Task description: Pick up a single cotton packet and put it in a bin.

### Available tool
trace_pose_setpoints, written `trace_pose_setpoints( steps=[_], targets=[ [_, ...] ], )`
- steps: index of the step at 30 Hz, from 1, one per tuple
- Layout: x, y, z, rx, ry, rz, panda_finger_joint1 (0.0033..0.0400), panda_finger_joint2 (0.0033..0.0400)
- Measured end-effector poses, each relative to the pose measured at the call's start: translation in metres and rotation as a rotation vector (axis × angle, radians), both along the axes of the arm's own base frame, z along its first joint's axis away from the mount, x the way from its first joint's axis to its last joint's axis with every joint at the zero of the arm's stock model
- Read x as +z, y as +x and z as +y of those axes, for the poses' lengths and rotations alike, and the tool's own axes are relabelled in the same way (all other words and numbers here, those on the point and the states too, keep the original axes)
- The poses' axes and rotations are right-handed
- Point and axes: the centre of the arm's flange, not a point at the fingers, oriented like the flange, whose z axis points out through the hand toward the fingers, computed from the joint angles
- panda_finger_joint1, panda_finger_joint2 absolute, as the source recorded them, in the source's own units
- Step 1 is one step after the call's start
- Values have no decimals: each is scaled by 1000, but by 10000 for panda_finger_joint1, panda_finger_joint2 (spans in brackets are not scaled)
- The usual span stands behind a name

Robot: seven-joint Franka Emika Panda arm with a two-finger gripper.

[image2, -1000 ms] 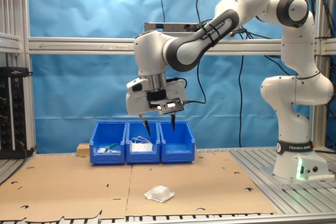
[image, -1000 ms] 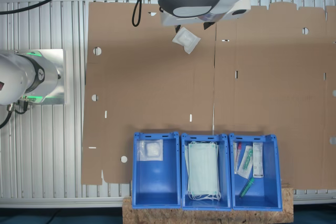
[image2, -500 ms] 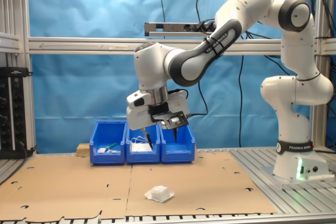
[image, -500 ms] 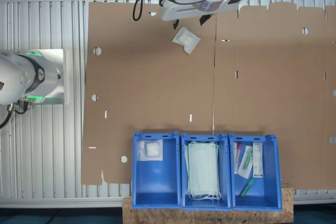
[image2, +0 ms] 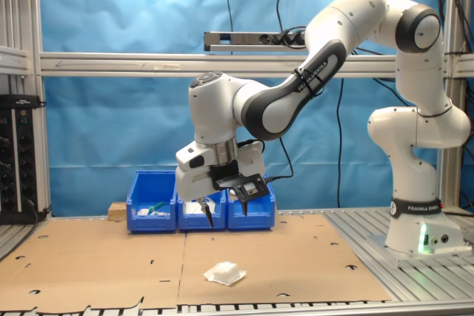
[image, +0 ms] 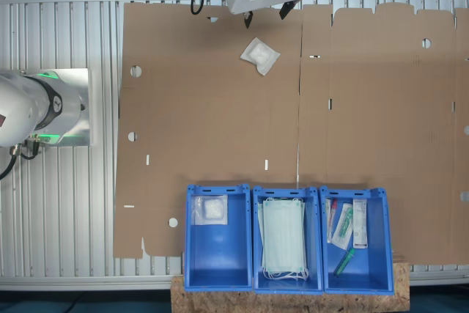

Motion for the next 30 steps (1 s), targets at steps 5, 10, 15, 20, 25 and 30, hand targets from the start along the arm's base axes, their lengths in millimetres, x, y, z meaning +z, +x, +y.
trace_pose_setpoints(
  steps=[5,10,15,20,25,30],
  targets=[
    [-10,2,6,17,-16,2,400,400],
    [-23,4,6,35,-34,15,400,400],
    [-33,6,1,42,-50,28,400,400],
    [-44,8,-5,47,-67,38,400,400],
    [-56,10,-9,59,-83,32,400,400],
    [-68,13,-12,73,-99,22,400,400]
  ],
)
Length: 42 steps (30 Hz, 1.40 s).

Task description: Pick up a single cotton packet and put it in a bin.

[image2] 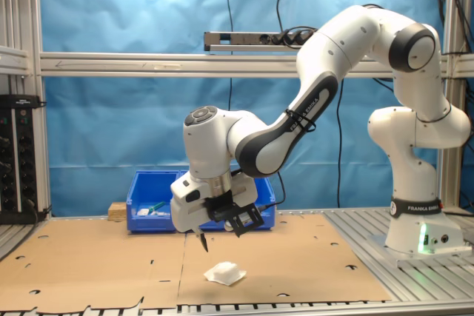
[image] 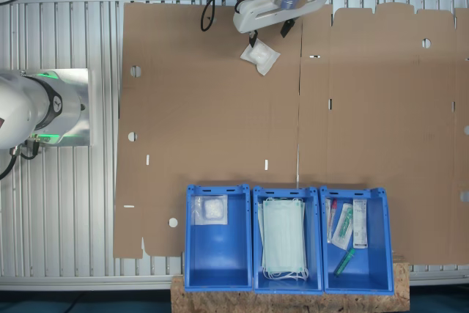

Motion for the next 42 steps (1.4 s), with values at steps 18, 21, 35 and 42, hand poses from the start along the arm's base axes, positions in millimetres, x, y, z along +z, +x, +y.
trace_pose_setpoints(
  steps=[18,21,35,42],
  targets=[
    [-36,1,2,59,-33,-11,400,400],
    [-39,2,2,66,-36,-12,400,400],
    [-51,0,3,96,-48,-4,400,400],
    [-54,-1,5,108,-51,-1,400,400]
  ],
)
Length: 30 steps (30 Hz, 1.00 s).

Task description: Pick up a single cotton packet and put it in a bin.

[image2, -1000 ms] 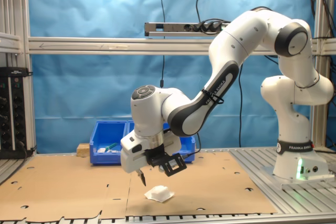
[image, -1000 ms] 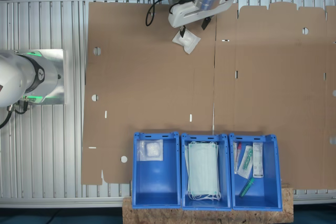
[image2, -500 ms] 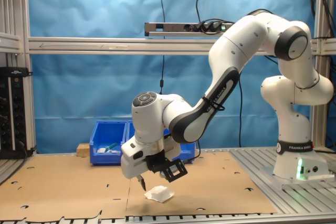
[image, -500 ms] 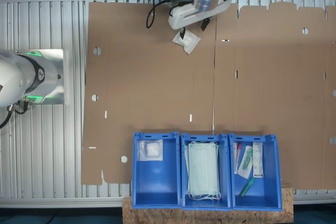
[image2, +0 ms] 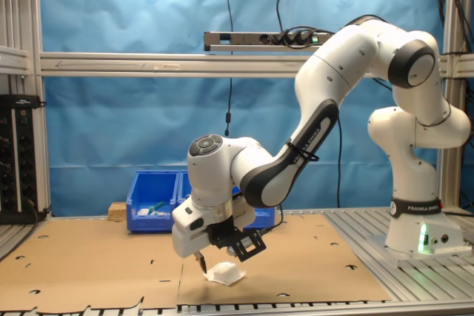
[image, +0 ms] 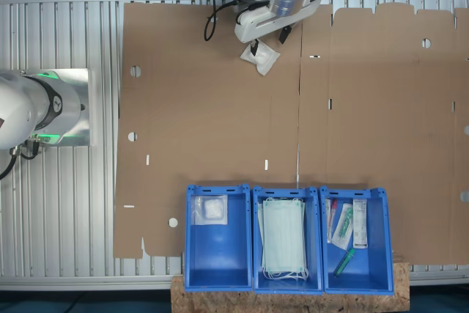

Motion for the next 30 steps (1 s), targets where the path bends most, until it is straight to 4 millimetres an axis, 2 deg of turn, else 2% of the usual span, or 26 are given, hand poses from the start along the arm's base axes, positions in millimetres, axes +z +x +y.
trace_pose_setpoints(
  steps=[30],
  targets=[
    [-9,-19,21,52,-11,25,400,400]
  ],
)
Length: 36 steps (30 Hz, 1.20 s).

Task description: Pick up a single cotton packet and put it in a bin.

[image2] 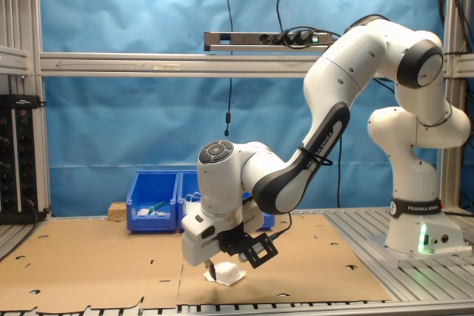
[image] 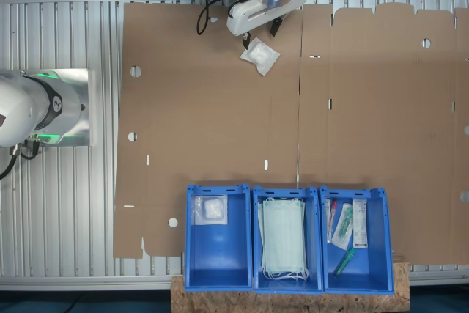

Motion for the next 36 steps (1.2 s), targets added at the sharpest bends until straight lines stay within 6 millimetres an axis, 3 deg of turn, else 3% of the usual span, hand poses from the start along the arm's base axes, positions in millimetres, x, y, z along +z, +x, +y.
trace_pose_setpoints(
  steps=[21,36],
  targets=[
    [-1,-1,-1,-1,-1,2,400,400],
    [-21,-8,-19,-3,20,-21,400,400]
  ],
)
